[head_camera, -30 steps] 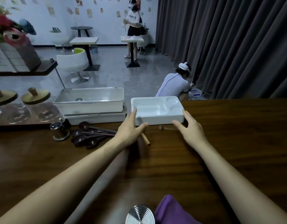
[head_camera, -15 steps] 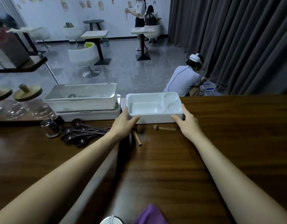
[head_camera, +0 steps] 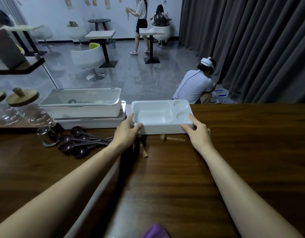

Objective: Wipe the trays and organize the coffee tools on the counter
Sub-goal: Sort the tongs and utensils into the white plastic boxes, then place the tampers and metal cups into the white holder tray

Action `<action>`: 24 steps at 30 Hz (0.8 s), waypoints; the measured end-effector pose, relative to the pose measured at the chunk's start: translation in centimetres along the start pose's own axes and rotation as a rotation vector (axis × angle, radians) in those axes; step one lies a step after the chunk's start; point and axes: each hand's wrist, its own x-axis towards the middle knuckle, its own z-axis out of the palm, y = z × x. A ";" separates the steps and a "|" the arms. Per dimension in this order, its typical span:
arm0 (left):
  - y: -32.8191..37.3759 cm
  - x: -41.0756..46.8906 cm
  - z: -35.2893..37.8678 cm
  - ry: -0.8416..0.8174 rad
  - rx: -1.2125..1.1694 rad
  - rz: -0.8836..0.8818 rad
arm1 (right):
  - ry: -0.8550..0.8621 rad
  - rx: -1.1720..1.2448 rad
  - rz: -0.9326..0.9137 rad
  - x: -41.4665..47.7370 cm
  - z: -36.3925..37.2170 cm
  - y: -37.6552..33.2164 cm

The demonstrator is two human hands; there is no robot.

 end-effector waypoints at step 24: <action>-0.5 -7.8 -4.1 -0.001 0.030 0.051 | 0.086 -0.007 -0.015 -9.8 -1.8 -0.5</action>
